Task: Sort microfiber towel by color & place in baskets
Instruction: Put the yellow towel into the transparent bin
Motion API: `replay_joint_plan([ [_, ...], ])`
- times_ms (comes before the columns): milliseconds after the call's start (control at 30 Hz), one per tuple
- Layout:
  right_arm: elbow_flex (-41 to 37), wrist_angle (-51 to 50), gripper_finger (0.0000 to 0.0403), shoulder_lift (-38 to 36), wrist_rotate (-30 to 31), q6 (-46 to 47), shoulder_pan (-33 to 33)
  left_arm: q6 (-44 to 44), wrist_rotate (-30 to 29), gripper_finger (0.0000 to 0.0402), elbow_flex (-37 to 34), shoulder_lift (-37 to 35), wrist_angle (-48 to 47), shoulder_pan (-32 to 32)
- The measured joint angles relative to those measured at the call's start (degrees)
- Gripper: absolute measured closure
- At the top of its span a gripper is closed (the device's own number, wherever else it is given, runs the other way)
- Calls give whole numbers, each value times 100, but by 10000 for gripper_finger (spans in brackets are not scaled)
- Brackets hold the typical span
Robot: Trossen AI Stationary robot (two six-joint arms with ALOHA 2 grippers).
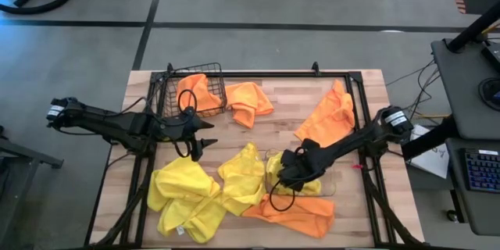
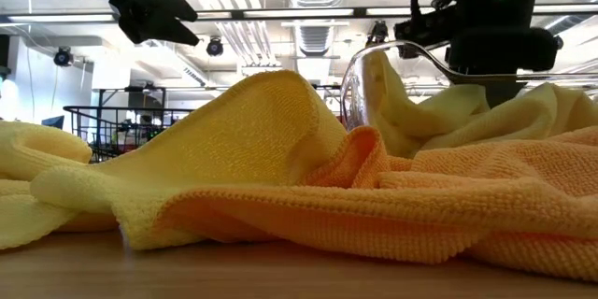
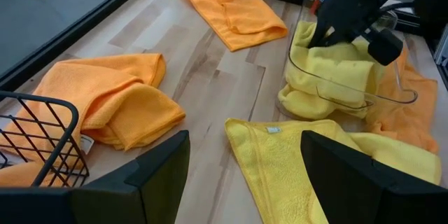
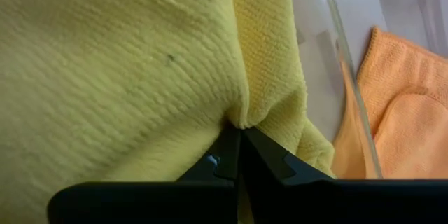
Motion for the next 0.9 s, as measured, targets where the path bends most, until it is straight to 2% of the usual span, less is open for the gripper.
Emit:
replay_joint_plan([
  [267,34,-68,393,-165,-11,-54,-3,-13,0,146,0,0,0,-1],
  [400,99,-65,377,-428,-48,-48,3,39,0,146,-1,0,51,-2],
  [533,131,-61,337,-666,-192,-55,2,132,0,146,-2,94,234,-1],
  [667,134,-99,286,-799,-429,-236,1,580,75,146,0,435,896,6],
  [767,175,-121,252,-887,-659,-437,1,1111,317,146,59,778,1367,92],
  [900,263,-152,216,-1085,-907,-802,1,1714,662,146,482,1218,1420,318],
])
